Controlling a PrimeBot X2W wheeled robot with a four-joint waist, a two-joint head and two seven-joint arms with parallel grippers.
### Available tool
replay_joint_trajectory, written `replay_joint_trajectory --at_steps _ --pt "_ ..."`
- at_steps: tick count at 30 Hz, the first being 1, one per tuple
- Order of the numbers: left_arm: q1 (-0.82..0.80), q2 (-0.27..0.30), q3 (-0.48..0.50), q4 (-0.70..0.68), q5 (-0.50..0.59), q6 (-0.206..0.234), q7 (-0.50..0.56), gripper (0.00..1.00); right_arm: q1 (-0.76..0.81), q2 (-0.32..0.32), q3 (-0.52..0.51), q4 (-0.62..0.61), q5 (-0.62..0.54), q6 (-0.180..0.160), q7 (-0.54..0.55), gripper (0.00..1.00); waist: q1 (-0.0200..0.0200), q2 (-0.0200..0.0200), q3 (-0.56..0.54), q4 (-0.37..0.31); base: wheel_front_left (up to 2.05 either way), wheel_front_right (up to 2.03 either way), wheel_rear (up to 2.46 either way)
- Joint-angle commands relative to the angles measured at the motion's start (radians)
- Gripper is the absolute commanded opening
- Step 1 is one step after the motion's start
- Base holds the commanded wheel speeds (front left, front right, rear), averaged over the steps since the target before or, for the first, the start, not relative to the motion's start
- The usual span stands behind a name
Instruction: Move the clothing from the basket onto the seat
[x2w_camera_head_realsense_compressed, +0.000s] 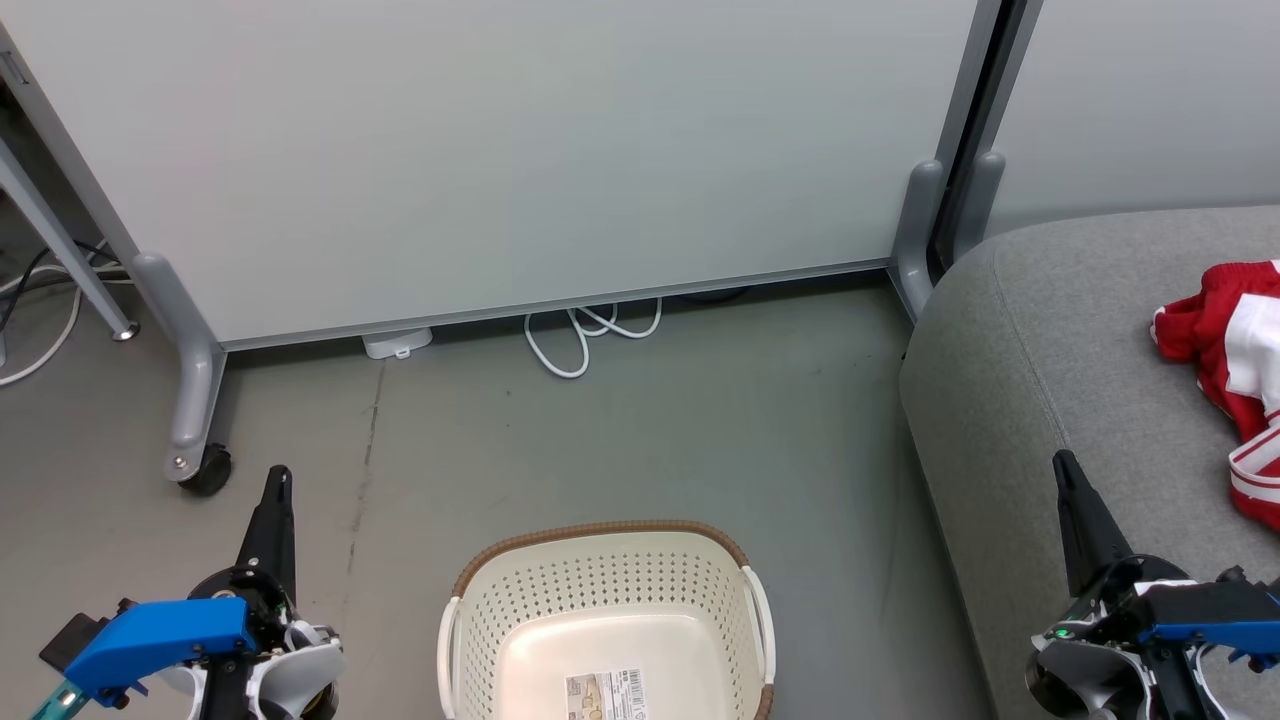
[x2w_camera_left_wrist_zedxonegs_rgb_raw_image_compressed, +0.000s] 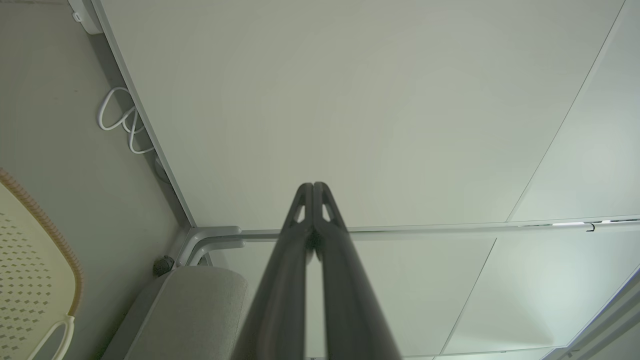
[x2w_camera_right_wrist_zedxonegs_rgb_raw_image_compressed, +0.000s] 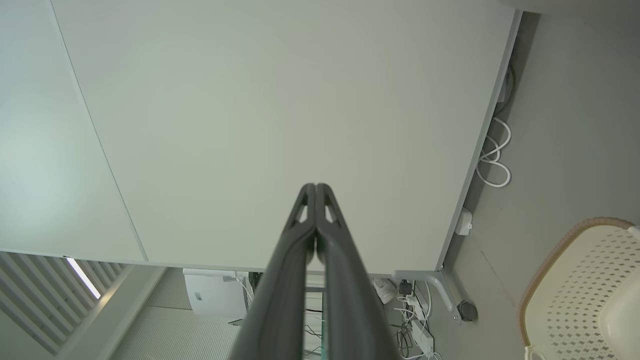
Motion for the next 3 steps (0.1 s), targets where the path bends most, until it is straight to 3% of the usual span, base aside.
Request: replay_joint_trajectory --at_steps 1,3 --pt "-0.007 0.002 0.002 -0.004 -0.002 -0.002 0.004 0.0 0.012 0.0 -0.002 -0.003 0.003 0.0 0.004 0.0 0.0 0.0 0.0 0.0 0.0 0.0 0.0" --pt "-0.008 0.002 0.002 -0.004 -0.002 -0.002 0.004 0.0 0.012 0.0 -0.002 -0.003 0.003 0.0 0.004 0.0 0.0 0.0 0.0 0.0 0.0 0.0 0.0"
